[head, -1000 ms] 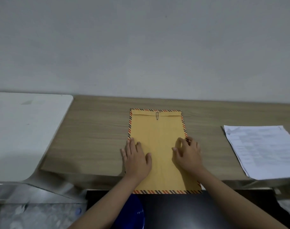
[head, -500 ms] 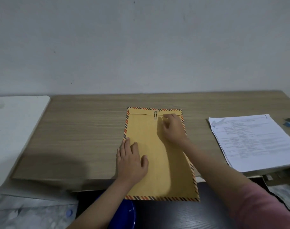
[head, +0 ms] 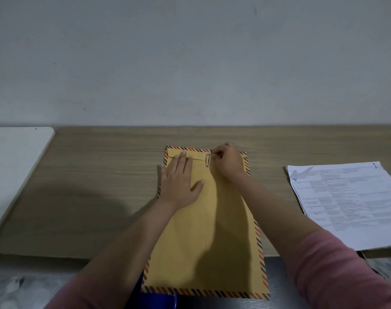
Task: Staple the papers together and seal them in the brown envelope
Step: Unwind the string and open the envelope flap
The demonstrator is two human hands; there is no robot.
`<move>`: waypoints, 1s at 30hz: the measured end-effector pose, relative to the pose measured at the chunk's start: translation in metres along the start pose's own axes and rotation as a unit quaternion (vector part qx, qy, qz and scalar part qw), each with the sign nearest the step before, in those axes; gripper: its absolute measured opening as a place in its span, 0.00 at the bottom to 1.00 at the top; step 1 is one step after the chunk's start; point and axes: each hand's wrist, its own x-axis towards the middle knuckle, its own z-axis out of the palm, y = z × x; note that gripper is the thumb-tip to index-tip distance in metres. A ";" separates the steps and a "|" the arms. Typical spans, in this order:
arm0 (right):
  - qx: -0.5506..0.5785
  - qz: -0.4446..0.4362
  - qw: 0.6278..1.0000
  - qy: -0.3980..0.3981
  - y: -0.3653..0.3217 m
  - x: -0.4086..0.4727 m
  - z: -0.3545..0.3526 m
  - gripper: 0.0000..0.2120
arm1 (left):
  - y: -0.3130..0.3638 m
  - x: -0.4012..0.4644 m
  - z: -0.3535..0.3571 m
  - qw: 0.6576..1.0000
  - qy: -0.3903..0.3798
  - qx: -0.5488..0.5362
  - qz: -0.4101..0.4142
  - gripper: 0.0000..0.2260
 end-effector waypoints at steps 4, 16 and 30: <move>-0.126 -0.021 0.992 -0.025 -0.006 0.010 0.003 0.09 | -0.007 0.003 0.009 1.000 -0.012 0.002 0.006 0.35; -0.134 -0.114 0.980 -0.089 -0.011 0.028 -0.009 0.05 | -0.006 0.004 0.009 1.000 0.018 -0.008 0.001 0.35; 0.067 -0.029 0.997 0.004 0.013 -0.011 0.001 0.16 | -0.005 0.005 0.011 1.000 0.017 -0.009 -0.006 0.35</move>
